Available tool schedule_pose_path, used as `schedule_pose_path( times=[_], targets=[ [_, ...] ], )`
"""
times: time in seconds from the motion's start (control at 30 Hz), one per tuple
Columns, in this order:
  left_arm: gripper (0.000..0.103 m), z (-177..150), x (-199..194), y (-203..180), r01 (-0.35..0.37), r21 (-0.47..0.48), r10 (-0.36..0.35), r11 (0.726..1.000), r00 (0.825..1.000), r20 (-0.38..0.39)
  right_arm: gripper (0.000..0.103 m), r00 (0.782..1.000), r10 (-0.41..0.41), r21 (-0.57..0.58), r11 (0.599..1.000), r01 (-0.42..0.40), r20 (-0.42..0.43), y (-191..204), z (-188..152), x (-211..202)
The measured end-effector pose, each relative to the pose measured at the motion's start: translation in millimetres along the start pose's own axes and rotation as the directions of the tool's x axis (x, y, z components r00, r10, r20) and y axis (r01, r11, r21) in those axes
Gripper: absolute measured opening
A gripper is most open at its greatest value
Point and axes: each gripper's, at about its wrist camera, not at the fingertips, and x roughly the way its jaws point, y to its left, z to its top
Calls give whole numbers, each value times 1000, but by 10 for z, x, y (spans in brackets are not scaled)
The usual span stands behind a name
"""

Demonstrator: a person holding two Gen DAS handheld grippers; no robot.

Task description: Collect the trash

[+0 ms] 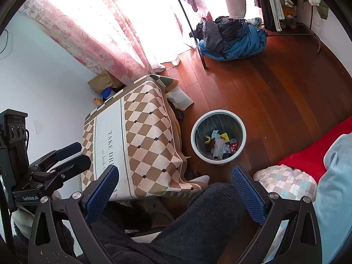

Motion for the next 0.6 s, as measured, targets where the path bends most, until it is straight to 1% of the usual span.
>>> schedule_pose_path(
  times=[0.3, 0.6],
  targets=[
    [103, 22, 42, -32, 12, 9, -11, 1000, 1000, -20, 103, 1000, -3, -1, 1000, 3, 0, -1, 5, -1],
    [103, 38, 65, -36, 11, 5, -11, 1000, 1000, -19, 103, 1000, -3, 0, 1000, 3, -1, 0, -32, 0]
  ],
)
